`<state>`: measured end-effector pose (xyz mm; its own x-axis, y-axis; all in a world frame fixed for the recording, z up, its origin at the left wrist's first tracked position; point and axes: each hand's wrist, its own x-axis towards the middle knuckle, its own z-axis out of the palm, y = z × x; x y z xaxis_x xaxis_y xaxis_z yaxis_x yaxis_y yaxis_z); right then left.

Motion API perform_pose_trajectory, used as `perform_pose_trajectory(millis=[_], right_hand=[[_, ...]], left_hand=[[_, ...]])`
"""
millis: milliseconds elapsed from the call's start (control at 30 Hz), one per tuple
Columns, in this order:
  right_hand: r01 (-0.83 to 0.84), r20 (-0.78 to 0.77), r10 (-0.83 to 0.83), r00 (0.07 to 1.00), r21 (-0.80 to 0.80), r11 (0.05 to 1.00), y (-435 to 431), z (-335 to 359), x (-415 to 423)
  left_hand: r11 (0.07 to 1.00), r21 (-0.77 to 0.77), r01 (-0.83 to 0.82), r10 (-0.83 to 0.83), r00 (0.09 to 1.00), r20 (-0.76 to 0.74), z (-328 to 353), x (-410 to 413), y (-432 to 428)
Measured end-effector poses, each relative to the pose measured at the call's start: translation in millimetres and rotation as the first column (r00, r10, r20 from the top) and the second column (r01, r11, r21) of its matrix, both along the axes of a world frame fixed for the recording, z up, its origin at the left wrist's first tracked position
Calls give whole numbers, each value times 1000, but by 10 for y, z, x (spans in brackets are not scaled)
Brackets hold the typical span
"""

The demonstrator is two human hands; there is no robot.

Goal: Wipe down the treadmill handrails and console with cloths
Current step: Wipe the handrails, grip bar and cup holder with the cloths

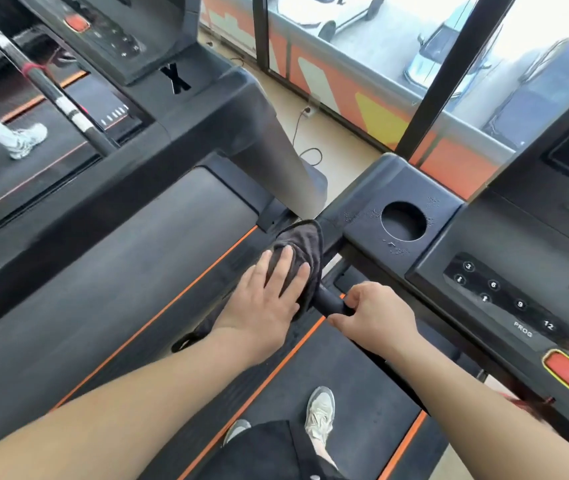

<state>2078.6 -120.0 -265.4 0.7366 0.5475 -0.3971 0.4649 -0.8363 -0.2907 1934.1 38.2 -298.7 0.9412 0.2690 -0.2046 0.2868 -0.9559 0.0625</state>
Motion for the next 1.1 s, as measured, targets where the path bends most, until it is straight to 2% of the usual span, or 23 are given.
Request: perform_pose_trajectory(millis=[67,133,200,233,267,333,400,467,533,567,633,667,733,767,800,867,933,1033,1100], right_hand=[[-11,12,12,1000,-13,1000,14,16,-4],[-21,13,22,1000,-20,1000,9,40,5],[-33,14,34,999,-21,999,2,59,-2],[-36,16,37,999,-21,999,2,66,-7],[-37,18,37,999,-22,999,4,69,-12],[-36,17,36,999,-21,999,15,70,-16],[-28,7,28,1000,-23,999,26,73,-1],[-26,-1,26,1000,-23,999,35,71,5],[-22,9,22,1000,-29,999,38,74,-8],[-24,16,24,1000,-38,999,47,83,-18],[-31,24,33,999,-54,998,64,99,-21],[-35,24,37,999,-65,997,70,109,-16],[-42,19,44,999,-84,996,76,133,-23],[-43,17,45,999,-85,995,76,137,-29],[-41,19,42,999,-80,996,72,132,-34],[-33,25,35,999,-63,997,61,113,-40],[-21,21,22,1000,-48,999,49,86,-38],[-2,32,2,1000,-12,1000,19,34,-80],[-2,53,2,999,-3,1000,-4,29,-123]], left_hand=[[982,-181,-54,57,998,12,58,307,145],[866,-466,-181,187,982,-34,171,595,322],[762,-582,-283,281,955,-96,203,717,385],[776,-551,-306,299,948,-106,202,706,357],[833,-461,-306,299,950,-92,188,644,288],[952,-193,-240,239,971,-27,129,350,87],[990,15,-143,143,990,-19,51,-13,-93],[992,82,-92,97,993,-66,-14,-248,-161],[997,58,-48,51,997,-57,-35,-180,-67],[998,-7,-56,56,998,-42,-25,-52,13],[964,-237,-118,116,993,-22,39,285,208],[917,-363,-168,167,985,-33,89,439,301],[842,-491,-224,230,972,-48,139,589,362],[854,-464,-238,242,969,-51,148,574,327],[896,-370,-246,243,968,-54,132,505,259],[967,-139,-212,216,976,14,64,208,57],[986,-34,-164,166,983,80,-7,-156,-113],[990,-55,-127,129,991,38,0,-222,-17],[951,-235,-199,210,977,25,66,74,145]])
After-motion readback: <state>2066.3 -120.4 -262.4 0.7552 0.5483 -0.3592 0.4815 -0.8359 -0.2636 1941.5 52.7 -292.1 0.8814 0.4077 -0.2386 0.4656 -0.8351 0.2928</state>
